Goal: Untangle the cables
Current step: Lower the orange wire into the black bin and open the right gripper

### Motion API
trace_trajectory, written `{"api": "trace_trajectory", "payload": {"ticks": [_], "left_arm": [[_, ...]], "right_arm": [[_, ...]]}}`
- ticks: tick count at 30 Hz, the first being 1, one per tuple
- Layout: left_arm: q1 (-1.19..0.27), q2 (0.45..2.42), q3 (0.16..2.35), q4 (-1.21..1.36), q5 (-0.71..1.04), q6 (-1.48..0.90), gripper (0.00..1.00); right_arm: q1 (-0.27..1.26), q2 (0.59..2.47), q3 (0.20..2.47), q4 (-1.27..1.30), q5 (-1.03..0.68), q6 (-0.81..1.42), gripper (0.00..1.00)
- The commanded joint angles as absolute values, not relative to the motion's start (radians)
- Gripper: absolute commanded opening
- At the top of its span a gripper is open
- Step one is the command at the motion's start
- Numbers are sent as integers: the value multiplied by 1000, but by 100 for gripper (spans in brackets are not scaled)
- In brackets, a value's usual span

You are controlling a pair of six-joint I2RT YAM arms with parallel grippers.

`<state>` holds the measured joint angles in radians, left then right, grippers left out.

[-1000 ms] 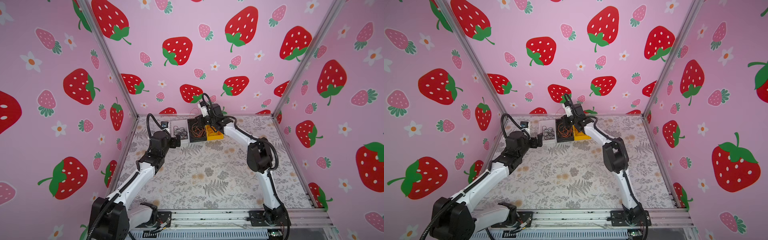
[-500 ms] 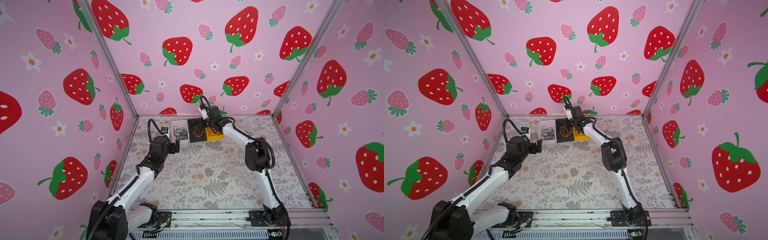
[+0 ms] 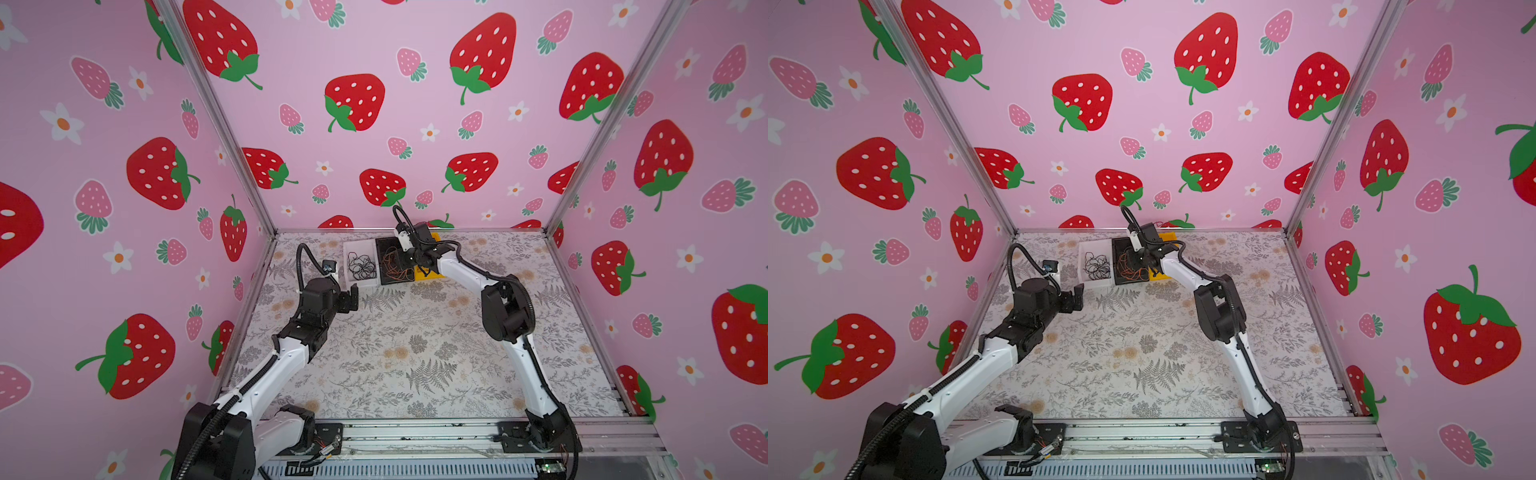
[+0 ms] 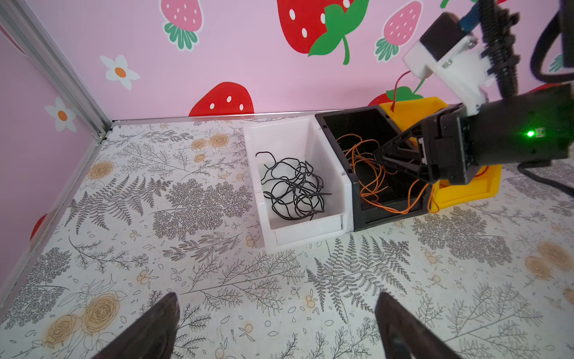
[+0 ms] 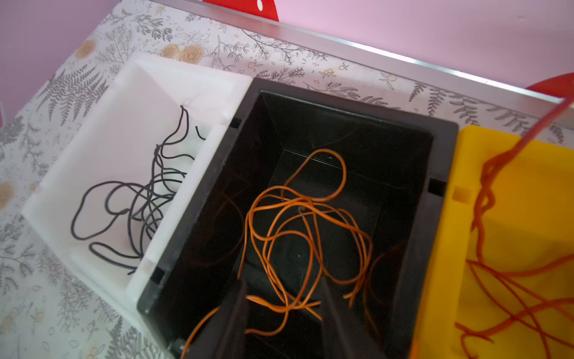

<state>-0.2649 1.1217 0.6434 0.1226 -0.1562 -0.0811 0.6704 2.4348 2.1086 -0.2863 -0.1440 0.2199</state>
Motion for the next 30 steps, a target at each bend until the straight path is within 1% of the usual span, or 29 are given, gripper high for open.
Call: {"api": "trace_trajectory", "payload": {"ticks": [1,2,3,4,8,12,15,18,23,28,30], "left_arm": [[-258,1121,641,158,-156,-97,99],[-258,1121,641,158,-155,-98,99],[-256,1123,641,157,-154,-98,99],[-256,1123,641,157,-153,-97,99],[-256,1123,638,156,-153,-94,99],[-256,1130,638,154,-151,-96,99],[-252,1141,645,148,-143,-105,99],[-242,1149,655,133,-141,-119,99],[-229,1144,665,117,-141,-118,99],[-223,1138,670,100,-140,-110,99],[-221,1140,670,98,-129,-108,99]], "right_arm": [[676,2373,2135,-302,-121,198,51],[676,2364,2135,-298,-121,197,51],[676,2357,2136,-294,-125,196,57],[676,2352,2140,-293,-131,192,59],[676,2323,2155,-312,-159,186,65],[677,2276,2136,-359,-191,171,68],[676,2241,2109,-415,-181,163,68],[676,2205,2052,-460,-167,178,63],[677,2149,1904,-455,-162,228,47],[681,2125,1804,-431,-192,249,44],[682,2133,1790,-418,-199,250,40]]}}
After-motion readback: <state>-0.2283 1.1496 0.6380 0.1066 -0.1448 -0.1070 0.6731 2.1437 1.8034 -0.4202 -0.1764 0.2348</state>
